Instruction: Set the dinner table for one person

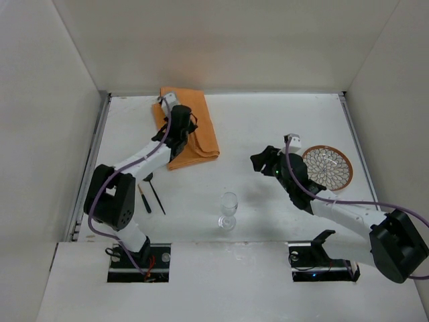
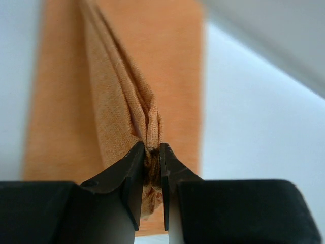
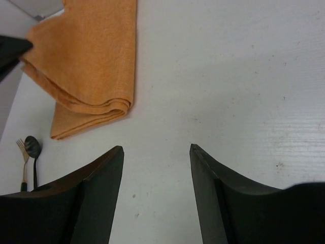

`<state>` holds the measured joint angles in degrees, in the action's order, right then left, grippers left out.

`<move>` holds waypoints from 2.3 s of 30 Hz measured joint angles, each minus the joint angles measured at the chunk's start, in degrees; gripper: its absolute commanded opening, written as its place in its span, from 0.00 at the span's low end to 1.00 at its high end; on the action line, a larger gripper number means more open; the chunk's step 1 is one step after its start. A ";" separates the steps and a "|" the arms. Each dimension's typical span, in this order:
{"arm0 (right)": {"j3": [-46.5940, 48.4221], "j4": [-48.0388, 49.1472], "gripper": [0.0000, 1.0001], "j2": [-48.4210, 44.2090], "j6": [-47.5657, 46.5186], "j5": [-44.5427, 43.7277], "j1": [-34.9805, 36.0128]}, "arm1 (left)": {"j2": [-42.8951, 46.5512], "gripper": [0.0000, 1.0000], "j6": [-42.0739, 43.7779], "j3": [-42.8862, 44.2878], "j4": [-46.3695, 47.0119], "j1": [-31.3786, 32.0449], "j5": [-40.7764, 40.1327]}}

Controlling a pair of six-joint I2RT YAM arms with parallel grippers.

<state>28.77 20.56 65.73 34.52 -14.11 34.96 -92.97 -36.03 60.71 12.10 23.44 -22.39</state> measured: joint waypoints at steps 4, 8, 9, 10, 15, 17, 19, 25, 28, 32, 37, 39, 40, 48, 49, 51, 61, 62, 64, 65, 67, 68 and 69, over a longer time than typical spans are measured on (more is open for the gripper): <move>-0.44 0.94 0.63 -1.03 1.38 -0.35 -0.22 | -2.99 0.05 4.92 11.13 1.01 7.37 3.65; -3.15 1.20 0.64 -6.47 2.58 -1.55 -2.10 | -11.61 0.06 7.65 20.83 2.40 12.39 11.56; -3.93 1.36 0.64 -8.04 3.04 -2.16 -2.95 | -14.47 0.06 8.22 23.08 2.58 13.40 13.66; -4.59 1.38 0.64 -9.46 3.50 -2.73 -3.67 | -17.03 0.07 8.63 24.81 2.82 14.27 15.47; -7.67 1.46 0.65 -16.06 5.46 -6.05 -6.75 | -29.35 0.16 9.86 32.76 2.51 17.64 23.93; -8.68 1.44 0.66 -18.12 6.03 -7.39 -7.45 | -32.17 0.32 10.01 34.12 2.36 18.34 26.93; -9.01 1.36 0.66 -19.21 6.38 -8.26 -8.02 | -33.24 0.50 10.05 34.16 1.92 18.73 29.24; -9.01 1.53 0.53 -15.02 6.84 -8.24 -9.18 | -27.04 0.58 7.78 24.92 6.27 16.72 29.83; -8.85 1.40 0.37 -11.21 6.75 -7.45 -9.18 | -18.05 0.58 4.81 13.64 8.87 12.90 27.91; -8.41 1.33 0.28 -8.11 7.06 -6.25 -9.18 | -4.37 0.58 0.04 -1.66 10.60 5.38 20.90; -7.30 1.55 0.41 -6.12 7.08 -5.53 -9.18 | 6.84 0.55 -3.93 -17.77 8.98 -2.36 8.44; -6.95 1.81 0.46 -5.14 6.93 -5.35 -9.18 | 7.32 0.53 -4.66 -20.59 7.17 -4.70 6.01; -6.86 1.81 0.46 -4.74 6.86 -5.29 -9.16 | 6.84 0.53 -4.87 -20.98 6.08 -5.90 5.29; -6.75 3.34 0.46 -3.76 5.92 -3.85 -8.35 | -3.61 0.48 -4.90 -11.91 5.33 -12.15 2.12; -6.73 3.54 0.46 -3.76 5.79 -3.72 -8.22 | -6.47 0.46 -4.74 -8.87 5.35 -13.05 2.19; -6.73 3.82 0.42 -3.82 5.62 -3.30 -8.15 | -12.15 0.41 -4.17 -2.54 5.11 -14.80 2.99; -6.73 4.37 0.39 -4.59 5.11 -2.99 -7.10 | -24.83 0.29 -1.60 11.74 3.34 -16.11 8.90; -6.73 4.37 0.39 -4.57 5.14 -3.02 -7.08 | -25.14 0.29 -1.25 12.24 3.21 -15.52 8.94; -6.73 4.39 0.36 -4.37 5.11 -3.04 -7.06 | -25.88 0.30 -0.46 13.64 2.95 -14.10 8.98; -6.71 4.44 0.36 -4.13 5.07 -3.04 -6.99 | -26.25 0.30 -0.22 14.36 2.86 -13.42 9.03; -6.71 4.42 0.36 -3.54 5.09 -3.04 -6.80 | -27.04 0.30 0.28 15.93 2.80 -12.02 9.33; -6.71 4.42 0.36 -3.28 5.09 -3.04 -6.73 | -27.32 0.30 0.48 16.57 2.75 -11.47 9.60; -6.71 4.42 0.37 -3.10 5.07 -3.04 -6.73 | -27.54 0.30 0.63 17.07 2.73 -10.97 9.92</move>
<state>22.06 24.97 62.63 39.59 -17.15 28.23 -120.51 -35.40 77.78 14.83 12.47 -12.47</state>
